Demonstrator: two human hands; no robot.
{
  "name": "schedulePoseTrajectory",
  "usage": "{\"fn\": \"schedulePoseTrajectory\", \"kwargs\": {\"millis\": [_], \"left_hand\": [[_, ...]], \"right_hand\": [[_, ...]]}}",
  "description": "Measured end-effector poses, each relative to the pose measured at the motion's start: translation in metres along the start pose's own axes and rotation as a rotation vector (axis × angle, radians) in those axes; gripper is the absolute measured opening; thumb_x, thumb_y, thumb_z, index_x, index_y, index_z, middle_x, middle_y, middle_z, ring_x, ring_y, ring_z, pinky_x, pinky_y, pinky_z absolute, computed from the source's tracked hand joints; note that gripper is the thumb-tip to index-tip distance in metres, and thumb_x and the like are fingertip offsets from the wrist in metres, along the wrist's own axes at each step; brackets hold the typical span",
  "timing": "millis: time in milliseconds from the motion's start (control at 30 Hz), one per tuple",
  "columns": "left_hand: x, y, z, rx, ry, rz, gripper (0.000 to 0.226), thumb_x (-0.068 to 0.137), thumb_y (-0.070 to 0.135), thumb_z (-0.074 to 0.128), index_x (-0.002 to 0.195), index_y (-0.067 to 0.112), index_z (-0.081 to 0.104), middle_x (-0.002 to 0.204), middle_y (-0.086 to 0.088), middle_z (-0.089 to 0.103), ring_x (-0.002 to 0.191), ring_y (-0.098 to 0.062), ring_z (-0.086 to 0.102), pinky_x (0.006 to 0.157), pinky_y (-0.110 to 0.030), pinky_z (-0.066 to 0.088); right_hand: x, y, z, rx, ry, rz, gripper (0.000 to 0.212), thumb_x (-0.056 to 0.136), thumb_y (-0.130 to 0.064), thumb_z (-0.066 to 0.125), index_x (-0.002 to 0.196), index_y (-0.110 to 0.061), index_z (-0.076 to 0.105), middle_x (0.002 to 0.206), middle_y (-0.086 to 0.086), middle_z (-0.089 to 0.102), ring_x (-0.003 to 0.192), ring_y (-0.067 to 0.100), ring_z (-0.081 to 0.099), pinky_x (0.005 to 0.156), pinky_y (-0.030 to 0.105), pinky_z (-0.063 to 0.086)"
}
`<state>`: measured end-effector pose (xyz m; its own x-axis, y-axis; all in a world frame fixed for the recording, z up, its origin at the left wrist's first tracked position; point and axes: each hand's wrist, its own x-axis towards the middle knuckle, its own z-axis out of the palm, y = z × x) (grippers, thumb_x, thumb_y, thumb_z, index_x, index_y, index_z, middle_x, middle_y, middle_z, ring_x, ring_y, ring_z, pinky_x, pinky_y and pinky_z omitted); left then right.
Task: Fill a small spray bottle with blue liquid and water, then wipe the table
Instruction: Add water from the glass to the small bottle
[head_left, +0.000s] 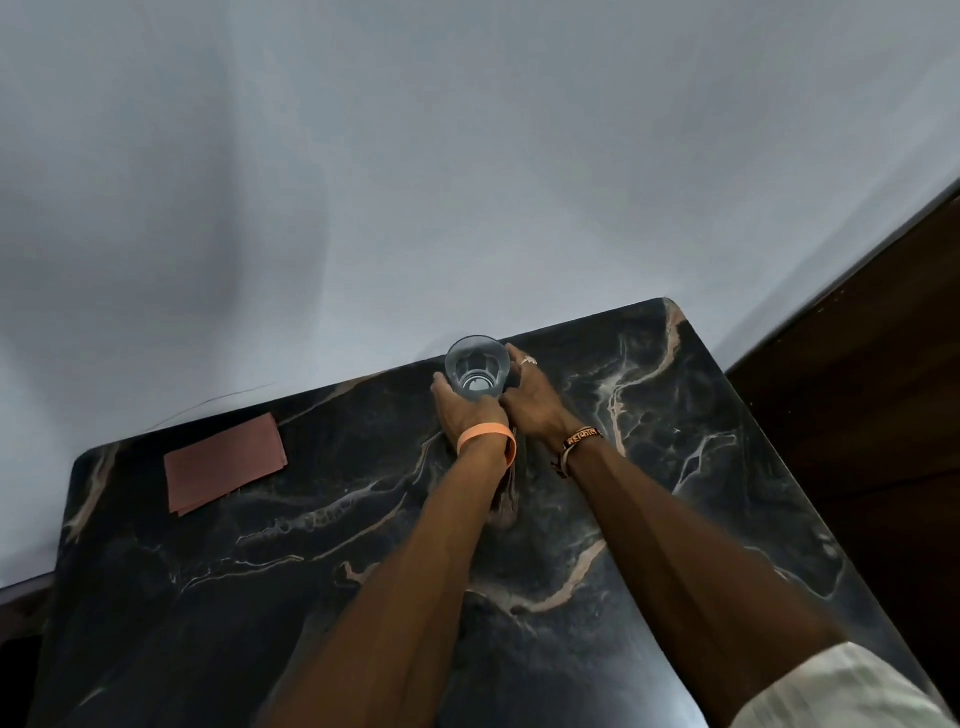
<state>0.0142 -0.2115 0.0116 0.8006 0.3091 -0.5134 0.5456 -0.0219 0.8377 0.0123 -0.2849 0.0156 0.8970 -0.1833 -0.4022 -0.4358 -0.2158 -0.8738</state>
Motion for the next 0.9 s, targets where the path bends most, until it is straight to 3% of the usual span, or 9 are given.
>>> {"fn": "schedulePoseTrajectory", "kwargs": {"millis": [100,267,400,467,533,633,767,833,900], "left_hand": [[0.003,-0.002,0.001,-0.038,-0.018,0.021,0.056,0.093,-0.003,0.047,0.143,0.021,0.041,0.139,-0.007,0.052,0.126,-0.028,0.052,0.103,-0.044,0.047],[-0.013,-0.001,0.001,-0.024,-0.091,0.066,0.054,0.095,0.000,0.048,0.143,0.022,0.043,0.140,-0.004,0.053,0.127,-0.025,0.052,0.104,-0.043,0.047],[-0.041,0.010,-0.003,-0.001,-0.207,0.190,0.060,0.090,-0.006,0.053,0.143,0.020,0.044,0.138,-0.005,0.055,0.127,-0.023,0.052,0.105,-0.042,0.046],[-0.057,0.017,-0.009,0.016,-0.261,0.267,0.061,0.086,-0.012,0.051,0.137,0.021,0.051,0.130,-0.003,0.061,0.119,-0.020,0.057,0.101,-0.040,0.049],[-0.077,0.026,-0.021,0.015,-0.323,0.332,0.061,0.083,-0.015,0.048,0.131,0.021,0.055,0.121,-0.001,0.065,0.112,-0.017,0.061,0.098,-0.039,0.051],[-0.110,0.033,-0.048,-0.013,-0.465,0.348,0.070,0.080,-0.021,0.044,0.136,0.020,0.051,0.128,-0.003,0.062,0.120,-0.018,0.058,0.102,-0.041,0.048],[-0.146,0.018,-0.100,-0.012,-0.606,0.365,0.069,0.082,-0.020,0.046,0.138,0.020,0.048,0.133,-0.001,0.059,0.126,-0.014,0.053,0.106,-0.043,0.045],[-0.165,0.004,-0.127,-0.050,-0.645,0.325,0.063,0.087,-0.015,0.050,0.134,0.027,0.052,0.130,0.006,0.062,0.120,-0.006,0.057,0.102,-0.035,0.049],[-0.182,-0.014,-0.153,-0.094,-0.681,0.271,0.061,0.088,-0.013,0.053,0.120,0.040,0.056,0.115,0.017,0.067,0.104,0.002,0.063,0.087,-0.021,0.053]], "right_hand": [[0.001,0.000,0.003,0.067,0.018,-0.034,0.053,0.082,0.011,0.067,0.123,-0.020,0.054,0.116,0.000,0.063,0.111,0.020,0.061,0.095,0.034,0.055],[-0.021,-0.006,-0.005,0.106,0.100,-0.100,0.050,0.082,0.006,0.071,0.126,-0.013,0.055,0.118,0.005,0.065,0.103,0.015,0.064,0.086,0.025,0.056],[-0.060,-0.020,-0.023,0.166,0.200,-0.185,0.052,0.082,0.012,0.066,0.127,-0.012,0.055,0.114,0.000,0.064,0.100,0.005,0.063,0.078,0.014,0.055],[-0.082,-0.027,-0.032,0.158,0.233,-0.212,0.056,0.081,0.012,0.066,0.128,-0.016,0.054,0.112,-0.005,0.065,0.101,0.007,0.065,0.077,0.018,0.056],[-0.107,-0.034,-0.037,0.171,0.250,-0.233,0.063,0.079,0.012,0.067,0.130,-0.021,0.053,0.118,-0.001,0.065,0.107,0.014,0.065,0.086,0.033,0.058],[-0.146,-0.039,-0.041,0.174,0.275,-0.259,0.074,0.079,0.016,0.061,0.128,-0.038,0.049,0.126,-0.002,0.062,0.113,0.017,0.063,0.093,0.045,0.056],[-0.207,-0.027,-0.035,0.117,0.246,-0.208,0.082,0.083,0.017,0.052,0.136,-0.045,0.039,0.120,-0.018,0.064,0.107,0.002,0.065,0.088,0.037,0.058],[-0.237,-0.013,-0.022,0.110,0.212,-0.195,0.082,0.083,0.017,0.050,0.140,-0.040,0.038,0.126,-0.013,0.062,0.112,0.002,0.063,0.089,0.035,0.058],[-0.264,0.006,-0.006,0.135,0.190,-0.182,0.078,0.085,0.016,0.051,0.145,-0.032,0.037,0.132,-0.007,0.061,0.118,0.007,0.061,0.091,0.036,0.056]]}}
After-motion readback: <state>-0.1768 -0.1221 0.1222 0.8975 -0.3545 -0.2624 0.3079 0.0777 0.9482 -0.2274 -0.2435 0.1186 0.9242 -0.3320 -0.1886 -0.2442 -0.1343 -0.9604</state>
